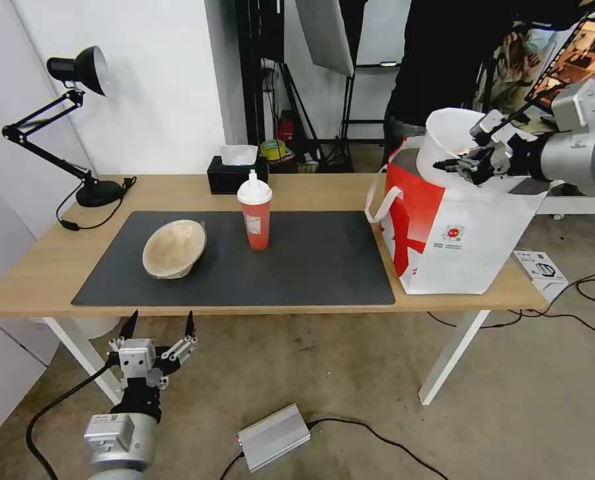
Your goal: Pick up the trash from the table and place it into the takeout bag.
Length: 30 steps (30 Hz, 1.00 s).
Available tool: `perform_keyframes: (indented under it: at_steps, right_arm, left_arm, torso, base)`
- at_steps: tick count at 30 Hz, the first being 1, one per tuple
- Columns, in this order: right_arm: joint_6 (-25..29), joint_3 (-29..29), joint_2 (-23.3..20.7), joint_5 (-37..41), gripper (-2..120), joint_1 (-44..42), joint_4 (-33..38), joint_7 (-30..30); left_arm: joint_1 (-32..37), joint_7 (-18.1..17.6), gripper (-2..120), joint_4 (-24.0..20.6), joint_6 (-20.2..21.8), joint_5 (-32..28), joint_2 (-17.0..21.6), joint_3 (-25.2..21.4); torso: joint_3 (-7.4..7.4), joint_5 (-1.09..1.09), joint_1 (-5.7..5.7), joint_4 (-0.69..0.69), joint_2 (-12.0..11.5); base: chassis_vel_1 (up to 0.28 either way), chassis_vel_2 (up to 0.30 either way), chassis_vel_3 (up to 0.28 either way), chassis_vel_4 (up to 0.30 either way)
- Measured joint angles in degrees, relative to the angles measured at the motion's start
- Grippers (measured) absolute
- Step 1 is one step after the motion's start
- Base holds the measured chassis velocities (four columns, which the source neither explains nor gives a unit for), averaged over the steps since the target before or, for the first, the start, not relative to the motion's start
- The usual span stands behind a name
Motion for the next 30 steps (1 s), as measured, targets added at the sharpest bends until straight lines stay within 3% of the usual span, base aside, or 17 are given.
perform_keyframes:
  at_steps: [13, 27, 30]
  right_arm:
    - [0.07, 4.44, -0.73, -1.28, 0, -6.03, 0.59, -0.30]
    - [0.27, 4.46, 0.06, -1.38, 54, -6.13, 0.57, 0.09]
    - [0.27, 4.42, 0.20, -1.37, 60, -6.10, 0.67, 0.16]
  left_arm:
    - [0.24, 0.05, 100, -0.19, 0.00, 0.07, 0.17, 0.10]
    - [0.61, 0.14, 100, -0.29, 0.02, 0.31, -0.08, 0.28]
    - [0.67, 0.14, 100, -0.32, 0.01, 0.32, -0.08, 0.28]
  torso:
    - [0.00, 0.00, 0.00, 0.00, 0.00]
    - [0.00, 0.00, 0.00, 0.00, 0.00]
    - [0.00, 0.00, 0.00, 0.00, 0.00]
  base:
    - [0.000, 0.000, 0.000, 0.000]
    - [0.000, 0.000, 0.000, 0.000]
    - [0.000, 0.000, 0.000, 0.000]
